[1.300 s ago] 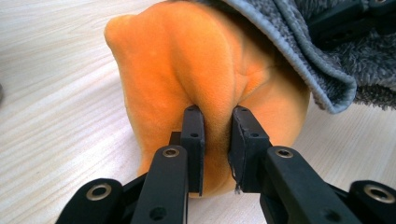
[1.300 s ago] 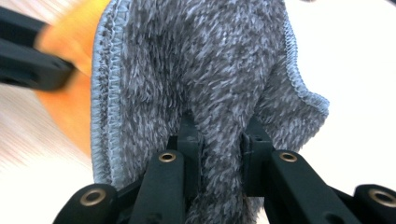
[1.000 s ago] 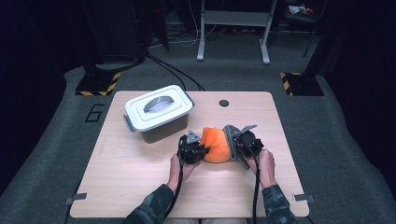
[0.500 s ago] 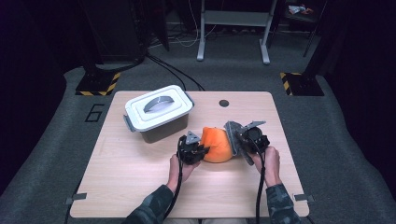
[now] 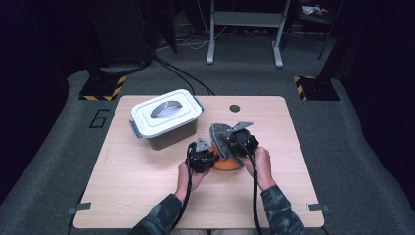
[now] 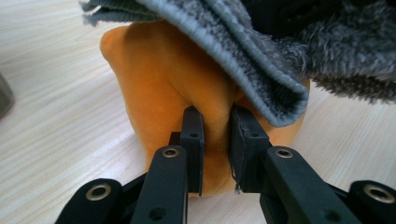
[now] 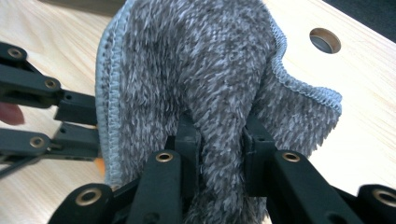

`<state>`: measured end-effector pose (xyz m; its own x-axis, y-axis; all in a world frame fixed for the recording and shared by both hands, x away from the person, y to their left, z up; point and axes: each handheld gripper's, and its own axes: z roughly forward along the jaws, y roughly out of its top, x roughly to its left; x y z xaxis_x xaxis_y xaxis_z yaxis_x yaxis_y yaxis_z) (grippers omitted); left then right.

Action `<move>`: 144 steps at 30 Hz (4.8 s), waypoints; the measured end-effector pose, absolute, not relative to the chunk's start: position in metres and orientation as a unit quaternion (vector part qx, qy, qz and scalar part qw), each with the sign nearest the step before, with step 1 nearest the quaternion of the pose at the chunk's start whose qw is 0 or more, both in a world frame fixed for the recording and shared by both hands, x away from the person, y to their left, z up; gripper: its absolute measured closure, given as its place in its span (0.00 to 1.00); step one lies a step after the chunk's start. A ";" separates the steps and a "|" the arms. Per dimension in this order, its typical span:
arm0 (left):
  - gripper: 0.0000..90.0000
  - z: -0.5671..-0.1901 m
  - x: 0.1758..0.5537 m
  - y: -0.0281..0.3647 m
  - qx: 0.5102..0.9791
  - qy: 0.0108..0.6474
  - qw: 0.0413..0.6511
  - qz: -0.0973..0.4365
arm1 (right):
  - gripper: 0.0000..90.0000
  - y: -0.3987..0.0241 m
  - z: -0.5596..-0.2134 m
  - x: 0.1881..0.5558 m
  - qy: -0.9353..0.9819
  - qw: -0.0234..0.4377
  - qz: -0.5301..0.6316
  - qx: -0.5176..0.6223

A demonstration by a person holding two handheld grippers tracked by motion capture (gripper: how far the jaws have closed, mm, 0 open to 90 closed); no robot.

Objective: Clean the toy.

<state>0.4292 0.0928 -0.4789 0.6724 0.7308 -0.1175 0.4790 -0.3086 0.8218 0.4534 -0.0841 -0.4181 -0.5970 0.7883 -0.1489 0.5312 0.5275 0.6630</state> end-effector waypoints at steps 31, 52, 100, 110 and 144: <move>0.86 -0.482 0.432 0.092 0.799 0.376 0.449 0.138 | 0.84 -0.156 -0.488 0.461 0.818 0.170 0.226 0.501; 0.85 -0.477 0.430 0.090 0.805 0.367 0.443 0.147 | 0.83 -0.106 -0.402 0.440 0.840 0.233 0.285 0.398; 0.85 -0.480 0.433 0.093 0.806 0.371 0.439 0.142 | 0.83 -0.163 -0.440 0.450 0.815 0.219 0.229 0.486; 0.83 -0.480 0.434 0.093 0.805 0.370 0.440 0.142 | 0.83 -0.115 -0.418 0.442 0.847 0.229 0.243 0.413; 0.66 -0.492 0.436 0.085 0.828 0.323 0.424 0.173 | 0.84 -0.121 -0.440 0.467 0.840 0.228 0.231 0.434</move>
